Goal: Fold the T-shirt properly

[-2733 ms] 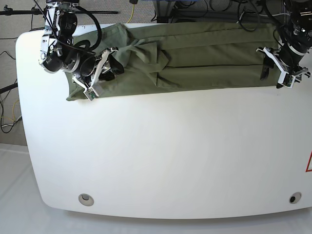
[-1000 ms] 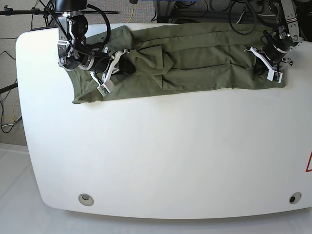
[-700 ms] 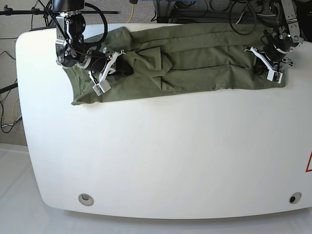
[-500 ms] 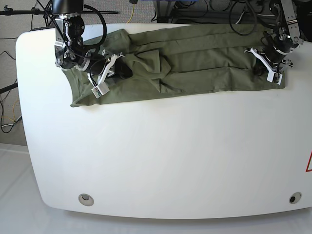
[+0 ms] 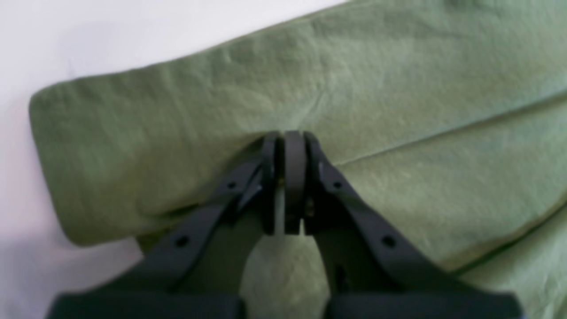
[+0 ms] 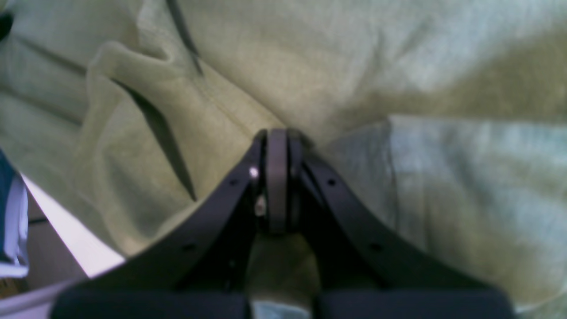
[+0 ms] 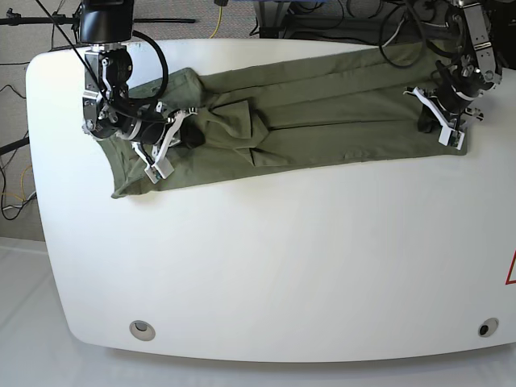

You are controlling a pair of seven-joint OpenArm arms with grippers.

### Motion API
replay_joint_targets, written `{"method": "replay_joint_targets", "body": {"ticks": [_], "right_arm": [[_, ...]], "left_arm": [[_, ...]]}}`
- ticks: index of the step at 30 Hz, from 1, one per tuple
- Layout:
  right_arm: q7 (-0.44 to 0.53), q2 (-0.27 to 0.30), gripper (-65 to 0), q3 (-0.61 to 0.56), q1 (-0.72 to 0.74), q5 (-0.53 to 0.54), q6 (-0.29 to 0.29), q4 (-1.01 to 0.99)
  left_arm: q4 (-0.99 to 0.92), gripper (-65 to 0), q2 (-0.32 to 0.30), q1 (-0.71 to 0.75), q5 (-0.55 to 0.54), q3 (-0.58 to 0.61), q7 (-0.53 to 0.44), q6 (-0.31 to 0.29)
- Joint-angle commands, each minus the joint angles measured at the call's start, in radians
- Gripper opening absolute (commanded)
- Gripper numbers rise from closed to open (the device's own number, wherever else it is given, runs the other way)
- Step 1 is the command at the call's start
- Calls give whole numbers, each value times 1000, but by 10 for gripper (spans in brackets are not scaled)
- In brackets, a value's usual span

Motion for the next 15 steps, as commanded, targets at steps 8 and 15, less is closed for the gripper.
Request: {"method": "replay_joint_targets", "body": {"ticks": [8, 15], "right_arm": [[-61, 4, -650, 6, 67, -62, -19, -22], [-68, -2, -650, 4, 112, -50, -17, -24]], "left_arm": [[-26, -642, -11, -121, 13, 9, 90, 13], [-23, -648, -12, -176, 11, 16, 118, 13]]}}
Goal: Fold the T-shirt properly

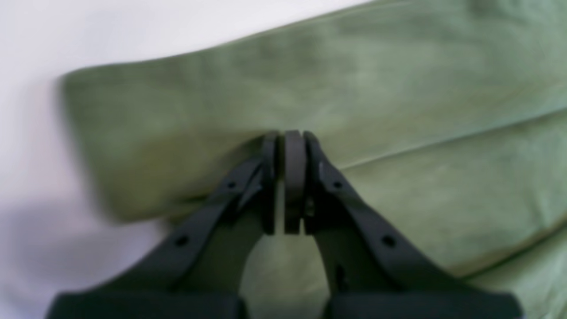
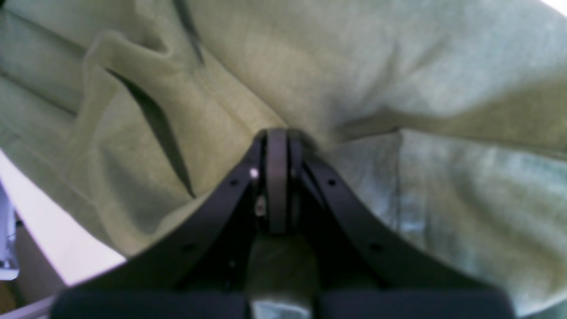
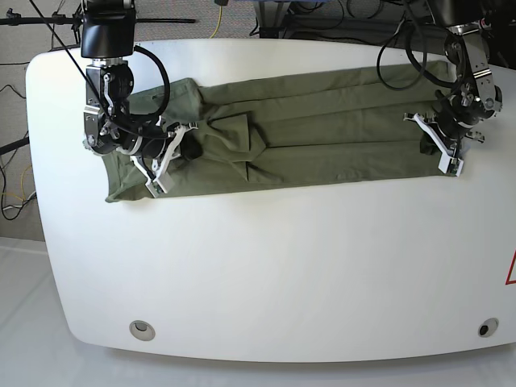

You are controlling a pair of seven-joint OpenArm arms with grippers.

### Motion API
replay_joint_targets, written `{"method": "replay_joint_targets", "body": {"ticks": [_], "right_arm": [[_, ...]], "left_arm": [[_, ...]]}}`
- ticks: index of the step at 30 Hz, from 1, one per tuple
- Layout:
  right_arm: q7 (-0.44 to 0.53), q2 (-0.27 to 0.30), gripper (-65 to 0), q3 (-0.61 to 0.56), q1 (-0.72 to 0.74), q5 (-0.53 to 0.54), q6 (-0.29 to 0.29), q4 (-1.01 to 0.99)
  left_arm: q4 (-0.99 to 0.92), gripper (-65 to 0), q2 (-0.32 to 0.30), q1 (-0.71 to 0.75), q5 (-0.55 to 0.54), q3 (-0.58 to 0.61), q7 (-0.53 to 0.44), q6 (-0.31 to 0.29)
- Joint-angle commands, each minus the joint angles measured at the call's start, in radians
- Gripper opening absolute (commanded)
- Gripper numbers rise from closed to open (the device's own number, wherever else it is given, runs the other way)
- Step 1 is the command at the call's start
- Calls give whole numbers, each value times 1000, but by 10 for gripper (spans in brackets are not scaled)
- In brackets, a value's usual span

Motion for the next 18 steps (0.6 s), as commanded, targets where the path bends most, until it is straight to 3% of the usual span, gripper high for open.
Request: {"method": "replay_joint_targets", "body": {"ticks": [1, 9, 18], "right_arm": [[-24, 13, -650, 3, 30, -3, -2, 16], [-21, 11, -650, 0, 54, -24, -2, 20], [24, 20, -650, -1, 69, -116, -24, -2]], "left_arm": [[37, -649, -14, -11, -5, -6, 3, -1], [59, -650, -13, -4, -6, -9, -9, 2], [61, -649, -11, 17, -13, -11, -55, -2]]}}
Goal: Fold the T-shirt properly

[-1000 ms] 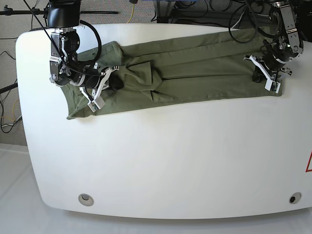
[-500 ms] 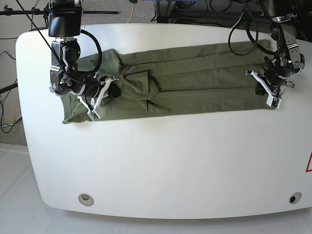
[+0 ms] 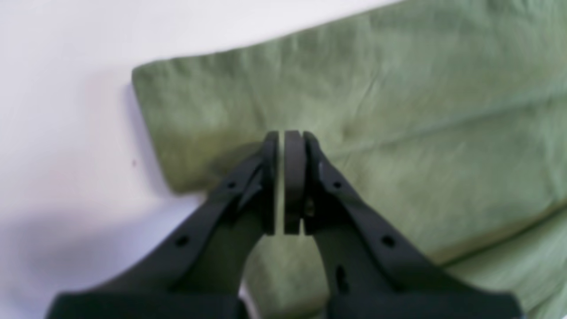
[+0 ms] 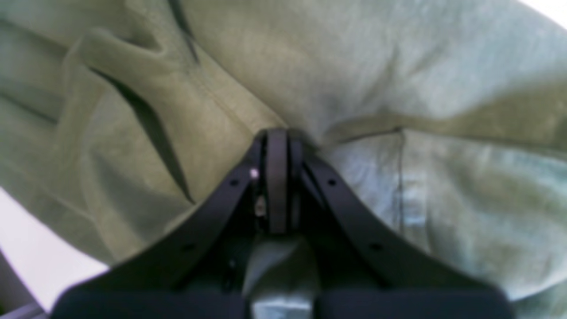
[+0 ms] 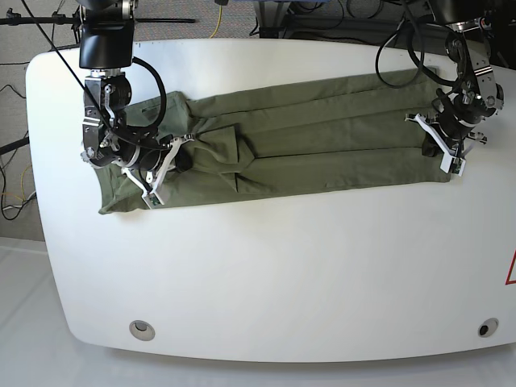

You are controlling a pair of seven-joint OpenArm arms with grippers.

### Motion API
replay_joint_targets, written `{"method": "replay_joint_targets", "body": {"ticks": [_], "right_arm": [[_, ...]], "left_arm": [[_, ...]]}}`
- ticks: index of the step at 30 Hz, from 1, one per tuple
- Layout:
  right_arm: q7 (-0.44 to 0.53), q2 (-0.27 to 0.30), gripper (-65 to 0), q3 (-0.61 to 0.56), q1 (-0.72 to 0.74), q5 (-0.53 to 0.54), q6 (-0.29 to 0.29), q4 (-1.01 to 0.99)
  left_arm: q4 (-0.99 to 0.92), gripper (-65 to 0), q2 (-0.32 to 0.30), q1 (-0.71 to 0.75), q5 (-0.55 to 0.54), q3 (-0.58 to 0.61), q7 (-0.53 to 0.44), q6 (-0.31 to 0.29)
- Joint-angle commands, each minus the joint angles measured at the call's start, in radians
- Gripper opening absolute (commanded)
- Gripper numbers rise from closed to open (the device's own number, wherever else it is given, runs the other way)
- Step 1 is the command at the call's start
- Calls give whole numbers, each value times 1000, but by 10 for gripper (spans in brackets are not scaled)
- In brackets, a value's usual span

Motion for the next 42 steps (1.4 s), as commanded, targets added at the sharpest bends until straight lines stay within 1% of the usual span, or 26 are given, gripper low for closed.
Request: {"method": "replay_joint_targets", "body": {"ticks": [1, 5, 13, 15, 19, 23, 25, 29, 35, 37, 41, 42], "right_arm": [[12, 17, -650, 5, 18, -19, -16, 12], [13, 25, -650, 7, 4, -14, -26, 29], [9, 31, -650, 10, -21, -19, -77, 114], [13, 28, -650, 8, -42, -24, -100, 163], [13, 30, -650, 7, -50, -30, -115, 191], [11, 29, -650, 8, -55, -35, -113, 202], [3, 26, -650, 12, -64, -39, -96, 191], [0, 23, -650, 12, -64, -46, -90, 180], [0, 16, -650, 12, -62, -51, -78, 153], [-4, 16, -650, 7, -62, -46, -80, 129], [-6, 13, -650, 3, -61, -47, -77, 110], [-7, 13, -650, 3, -62, -48, -77, 108]], "left_arm": [[18, -649, -12, -9, -15, -5, -29, -4], [10, -649, -14, -20, -11, -5, -12, -8], [13, -649, -15, -19, -14, -3, -11, -25], [18, -650, -14, -18, -17, -3, -8, -21], [23, -650, -14, -22, -18, -4, -3, -15], [24, -650, -14, -27, -18, -10, 4, -17], [10, -650, -23, -26, -12, -11, -4, -26], [4, -645, -32, -27, -12, -19, -2, -32], [6, -606, -56, -24, -19, -37, -3, -38], [8, -609, -59, -22, -19, -40, -6, -31], [11, -588, -74, -19, -43, -65, 5, -38], [11, -575, -75, -18, -53, -75, 11, -43]]}}
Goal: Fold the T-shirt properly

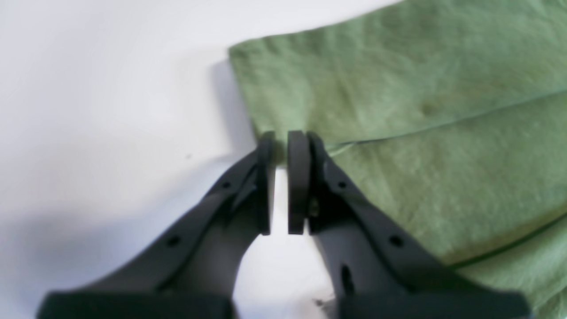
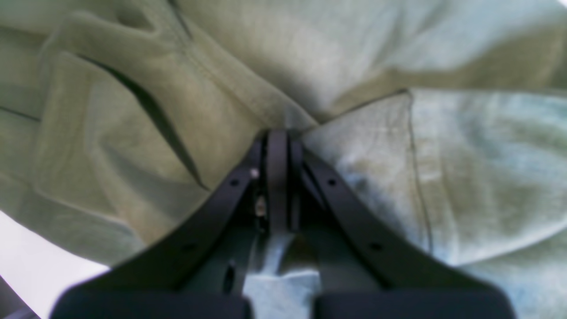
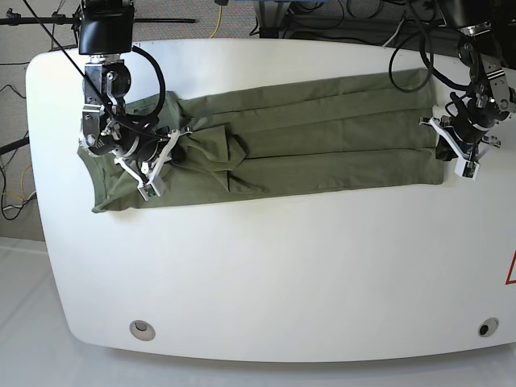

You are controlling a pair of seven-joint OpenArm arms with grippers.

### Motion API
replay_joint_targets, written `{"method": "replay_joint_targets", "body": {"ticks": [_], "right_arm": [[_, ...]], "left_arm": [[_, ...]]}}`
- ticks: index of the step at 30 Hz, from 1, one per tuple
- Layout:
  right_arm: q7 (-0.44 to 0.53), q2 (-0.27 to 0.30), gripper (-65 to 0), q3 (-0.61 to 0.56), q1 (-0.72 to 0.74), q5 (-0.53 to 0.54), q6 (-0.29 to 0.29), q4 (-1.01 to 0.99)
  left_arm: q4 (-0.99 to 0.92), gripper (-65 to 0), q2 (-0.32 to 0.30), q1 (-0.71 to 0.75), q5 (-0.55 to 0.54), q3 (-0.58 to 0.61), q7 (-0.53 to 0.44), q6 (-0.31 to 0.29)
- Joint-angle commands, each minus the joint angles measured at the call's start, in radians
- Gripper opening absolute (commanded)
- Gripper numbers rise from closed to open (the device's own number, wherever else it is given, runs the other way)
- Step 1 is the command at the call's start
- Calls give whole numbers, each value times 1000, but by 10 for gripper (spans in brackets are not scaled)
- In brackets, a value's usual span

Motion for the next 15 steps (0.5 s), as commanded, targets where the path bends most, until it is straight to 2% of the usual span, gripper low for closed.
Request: {"method": "replay_joint_targets", "body": {"ticks": [1, 3, 5, 7, 11, 15], "right_arm": [[-3, 9, -650, 0, 13, -4, 6, 0], [-5, 10, -650, 0, 13, -5, 5, -1], [-10, 16, -650, 26, 9, 4, 0, 7], [-12, 17, -650, 34, 7, 7, -1, 10], [-14, 22, -650, 49, -3, 17, -1, 24], [-1, 24, -650, 93, -25, 30, -1, 72]], "left_arm": [[22, -561, -26, -4, -39, -34, -3, -17], [19, -526, -24, -3, -60, -56, 12, -31], [14, -417, -13, 8, -117, -103, 66, -80], [12, -376, -8, 14, -134, -123, 79, -98], [13, -320, 0, 29, -162, -156, 94, -119], [50, -310, 20, 67, -200, -202, 94, -119]]}}
